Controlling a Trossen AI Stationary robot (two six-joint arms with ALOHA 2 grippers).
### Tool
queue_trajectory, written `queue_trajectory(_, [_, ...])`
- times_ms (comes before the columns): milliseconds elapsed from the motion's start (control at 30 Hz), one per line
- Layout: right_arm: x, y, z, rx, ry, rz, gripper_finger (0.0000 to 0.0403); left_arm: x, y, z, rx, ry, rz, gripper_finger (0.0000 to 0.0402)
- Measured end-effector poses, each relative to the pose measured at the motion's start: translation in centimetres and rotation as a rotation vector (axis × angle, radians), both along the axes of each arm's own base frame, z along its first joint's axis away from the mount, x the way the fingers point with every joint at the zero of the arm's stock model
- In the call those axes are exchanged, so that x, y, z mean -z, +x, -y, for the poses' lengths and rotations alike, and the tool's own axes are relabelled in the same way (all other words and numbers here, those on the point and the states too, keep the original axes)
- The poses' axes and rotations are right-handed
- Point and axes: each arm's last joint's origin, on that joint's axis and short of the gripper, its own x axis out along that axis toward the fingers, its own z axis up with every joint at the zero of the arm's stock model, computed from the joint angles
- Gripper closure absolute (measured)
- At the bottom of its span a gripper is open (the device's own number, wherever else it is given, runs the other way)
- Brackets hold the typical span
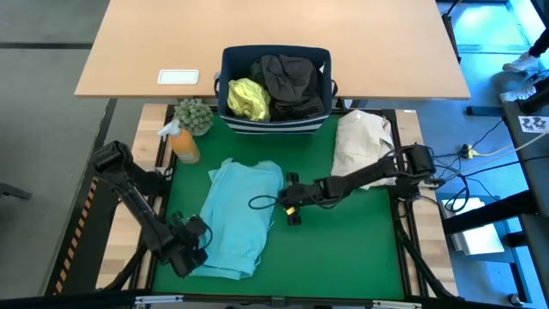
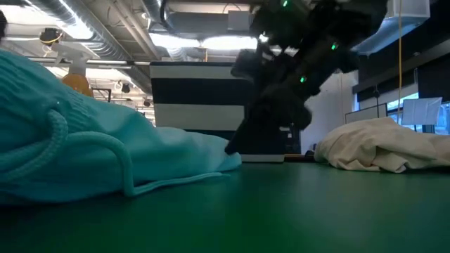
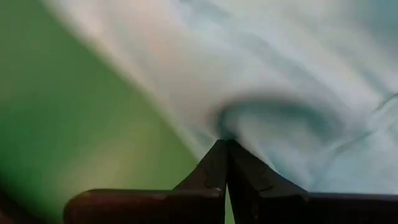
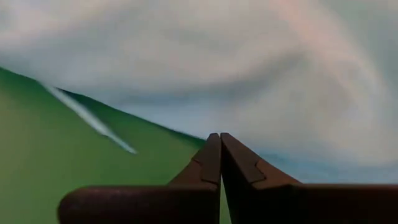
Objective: Fold laundry
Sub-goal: Fold the blue shorts
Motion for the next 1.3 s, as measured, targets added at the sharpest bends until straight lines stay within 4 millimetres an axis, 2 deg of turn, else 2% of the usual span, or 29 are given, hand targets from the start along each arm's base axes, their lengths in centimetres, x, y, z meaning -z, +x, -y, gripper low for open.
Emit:
queue_trajectory(167, [0.6,0.3,3.0,0.079,-0.004,-0.023,0.0395,1.6,2.4,-0.7,0.083,-0.119,0.131,0.04])
queue_trajectory(367, [0.5,0.3,6.2,0.138,-0.009,-0.024,0.0395,1.4,4.8,-1.9,0.182,-0.118,0.217,0.04])
queue_trajectory(467, [0.2,0.1,6.9,0.134,0.018,-0.036,0.0395,0.9,5.6,-2.2,0.227,-0.11,0.226,0.04])
queue_trajectory(567, [-0.9,-0.3,6.8,0.121,0.018,-0.029,0.0395,0.3,5.9,-2.2,0.255,-0.093,0.209,0.04])
queue_trajectory(800, [-4.9,-1.6,4.6,0.093,-0.044,0.025,0.0395,-2.4,6.0,-2.2,0.26,-0.022,0.098,0.04])
queue_trajectory(967, [-7.0,-2.5,1.7,-0.022,-0.084,0.07,0.0395,-4.9,5.9,-2.0,0.264,0.037,0.051,0.04])
queue_trajectory(1133, [-7.4,-3.2,-2.3,-0.162,-0.136,0.087,0.0395,-6.5,5.7,-0.6,0.334,0.09,0.128,0.04])
queue_trajectory(1300, [-7.4,-4.0,-5.3,-0.217,-0.166,0.098,0.0395,-6.5,4.8,1.3,0.381,0.098,0.238,0.04])
